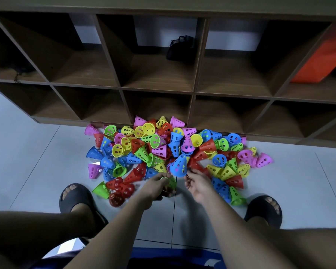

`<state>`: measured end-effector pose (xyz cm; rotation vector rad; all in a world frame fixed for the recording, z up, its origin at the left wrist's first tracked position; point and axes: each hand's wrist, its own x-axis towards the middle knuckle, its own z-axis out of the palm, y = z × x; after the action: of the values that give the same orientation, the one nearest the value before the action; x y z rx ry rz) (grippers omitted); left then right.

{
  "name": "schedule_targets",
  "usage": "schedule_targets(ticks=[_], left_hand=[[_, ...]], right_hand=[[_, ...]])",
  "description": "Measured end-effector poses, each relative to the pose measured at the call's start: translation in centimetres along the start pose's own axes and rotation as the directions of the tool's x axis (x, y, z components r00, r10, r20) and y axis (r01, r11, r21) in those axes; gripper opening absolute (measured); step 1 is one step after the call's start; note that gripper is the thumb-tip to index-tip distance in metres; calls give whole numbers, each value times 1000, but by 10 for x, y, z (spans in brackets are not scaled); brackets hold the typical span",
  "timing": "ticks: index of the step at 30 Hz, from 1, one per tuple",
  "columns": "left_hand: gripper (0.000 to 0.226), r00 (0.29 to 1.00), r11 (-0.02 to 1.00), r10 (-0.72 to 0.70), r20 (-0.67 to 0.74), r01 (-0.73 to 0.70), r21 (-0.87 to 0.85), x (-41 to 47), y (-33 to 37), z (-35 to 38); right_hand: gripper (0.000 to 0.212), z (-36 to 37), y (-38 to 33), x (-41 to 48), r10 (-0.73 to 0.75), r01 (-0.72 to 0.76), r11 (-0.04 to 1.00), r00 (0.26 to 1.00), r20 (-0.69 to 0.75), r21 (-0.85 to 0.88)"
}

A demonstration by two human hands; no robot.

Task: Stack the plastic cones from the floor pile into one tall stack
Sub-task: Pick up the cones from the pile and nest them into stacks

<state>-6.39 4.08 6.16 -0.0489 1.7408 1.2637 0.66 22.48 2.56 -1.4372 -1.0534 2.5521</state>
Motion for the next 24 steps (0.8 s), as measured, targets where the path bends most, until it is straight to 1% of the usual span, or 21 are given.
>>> schedule_targets(ticks=[2, 4, 5, 7, 9, 11, 13, 16, 18, 19, 20, 22, 24], left_hand=[[29, 999, 998, -17, 32, 19, -53, 0, -9, 3], [38, 999, 988, -20, 29, 24, -151, 0, -14, 1], [43, 1000, 982, -31, 7, 32, -188, 1, -17, -2], [48, 995, 977, -68, -67, 53, -207, 5, -23, -10], [45, 984, 980, -109, -144, 82, -183, 9, -32, -22], [38, 971, 983, -124, -205, 92, -161, 14, -42, -37], [30, 958, 984, -132, -257, 95, -150, 17, -52, -55], [20, 917, 988, -127, -378, 82, -131, 20, -64, -85], [16, 869, 988, -133, -476, 79, -131, 22, -68, -106], [14, 845, 986, -147, -515, 81, -149, 23, -71, -116], [13, 821, 984, -158, -549, 86, -154, 26, -74, -127], [15, 771, 989, -149, -619, 108, -102, 30, -81, -149], [20, 725, 992, -116, -679, 116, -46, 34, -88, -168]], right_hand=[[20, 1, 7, 1, 14, -13, 995, 1000, 16, -101], [19, 2, 16, 4, 21, -18, 979, 1000, 12, -204], [18, 1, 21, 7, 17, -15, 968, 1000, 4, -251], [17, 0, 30, 14, 5, -10, 946, 1000, -14, -323], [17, -1, 36, 21, -1, -9, 926, 1000, -25, -378], [17, -2, 42, 29, -9, -8, 890, 999, -36, -456], [18, -2, 45, 35, -5, -19, 846, 999, -43, -532], [16, -8, 44, 45, -11, -37, 804, 997, -77, -593], [16, -14, 40, 53, -69, -16, 771, 992, -109, -637], [19, -16, 36, 58, -124, 7, 740, 984, -125, -673], [23, -20, 31, 62, -189, 23, 688, 971, -148, -726], [26, -28, 20, 65, -353, 42, 570, 915, -198, -821], [25, -38, 11, 69, -495, 84, 499, 844, -204, -863]])
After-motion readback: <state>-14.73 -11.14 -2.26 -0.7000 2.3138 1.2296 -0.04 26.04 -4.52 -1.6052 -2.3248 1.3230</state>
